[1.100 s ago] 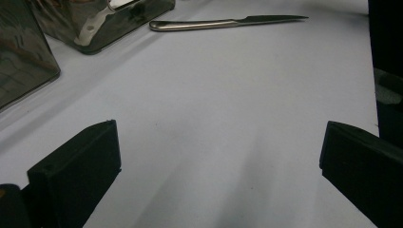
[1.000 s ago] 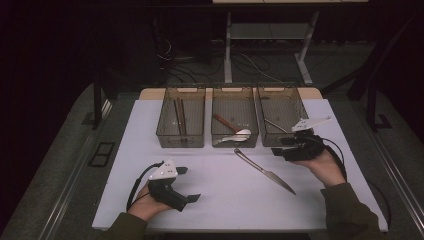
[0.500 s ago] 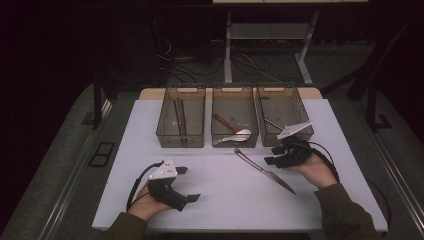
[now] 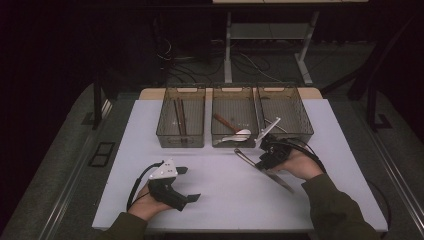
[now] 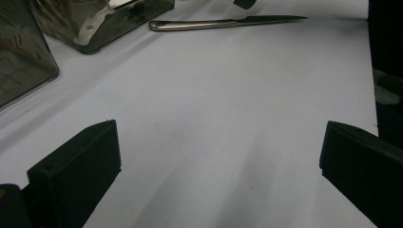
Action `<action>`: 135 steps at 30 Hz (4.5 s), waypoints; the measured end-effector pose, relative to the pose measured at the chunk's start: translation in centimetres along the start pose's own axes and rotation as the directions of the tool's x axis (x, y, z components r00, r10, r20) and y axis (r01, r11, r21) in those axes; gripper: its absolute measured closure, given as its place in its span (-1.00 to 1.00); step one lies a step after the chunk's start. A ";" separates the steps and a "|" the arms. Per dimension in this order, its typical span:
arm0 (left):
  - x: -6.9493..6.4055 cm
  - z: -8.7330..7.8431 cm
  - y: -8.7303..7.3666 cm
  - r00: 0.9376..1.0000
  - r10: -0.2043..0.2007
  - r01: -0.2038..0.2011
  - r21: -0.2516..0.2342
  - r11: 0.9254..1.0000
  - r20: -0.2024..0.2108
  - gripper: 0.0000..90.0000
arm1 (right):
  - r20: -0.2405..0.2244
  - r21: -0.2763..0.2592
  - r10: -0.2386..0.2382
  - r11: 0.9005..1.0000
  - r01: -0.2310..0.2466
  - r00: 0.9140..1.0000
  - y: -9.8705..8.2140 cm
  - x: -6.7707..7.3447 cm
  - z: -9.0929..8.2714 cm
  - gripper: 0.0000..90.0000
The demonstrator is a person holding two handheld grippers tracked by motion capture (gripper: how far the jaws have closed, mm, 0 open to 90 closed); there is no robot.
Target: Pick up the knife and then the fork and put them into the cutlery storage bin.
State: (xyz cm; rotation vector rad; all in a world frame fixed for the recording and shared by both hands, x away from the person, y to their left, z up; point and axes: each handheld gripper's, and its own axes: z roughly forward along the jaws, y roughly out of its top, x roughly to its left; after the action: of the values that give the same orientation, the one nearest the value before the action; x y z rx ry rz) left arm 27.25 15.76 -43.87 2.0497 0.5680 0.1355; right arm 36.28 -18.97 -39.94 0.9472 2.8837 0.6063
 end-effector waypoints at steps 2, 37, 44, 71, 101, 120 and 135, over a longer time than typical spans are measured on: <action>0.0 0.0 0.0 1.000 -0.001 0.001 0.000 1.000 0.000 -1.00 | 0.005 0.026 -0.010 1.000 0.010 1.000 0.5 0.0 0.3 0.40; 0.0 0.0 0.0 1.000 0.002 -0.002 -0.001 1.000 0.006 -1.00 | 0.054 0.308 -0.088 0.949 0.067 0.995 3.4 0.2 3.5 0.79; 0.0 0.0 0.0 1.000 0.002 -0.002 0.000 1.000 0.006 -1.00 | 0.052 0.286 -0.105 0.954 0.086 0.993 3.1 0.2 3.3 0.79; 0.1 0.0 0.0 1.000 -0.002 0.002 -0.001 1.000 0.004 -1.00 | 0.026 -0.022 -0.018 1.000 0.019 0.999 0.4 -1.6 -1.9 0.79; 0.1 -0.1 -0.1 1.000 -0.004 0.004 -0.007 1.000 -0.004 -1.00 | 0.024 -0.453 0.174 0.880 -0.145 0.984 -4.9 -4.7 -7.0 0.79; 0.6 -0.2 -0.1 1.000 -0.019 0.018 -0.027 0.999 -0.008 -1.00 | 0.095 -0.553 0.253 0.818 -0.160 0.963 -3.3 -7.6 -11.9 0.79; 0.3 -0.2 -0.1 1.000 -0.001 0.001 -0.014 1.000 -0.004 -1.00 | 0.198 -0.605 0.350 0.778 -0.167 0.915 0.2 -11.0 -14.4 0.79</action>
State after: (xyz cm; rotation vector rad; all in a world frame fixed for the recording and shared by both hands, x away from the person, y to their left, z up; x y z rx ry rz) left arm 27.46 16.13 -43.85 2.0358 0.5690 0.1432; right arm 42.94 -30.25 -27.42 1.2026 2.0975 1.1589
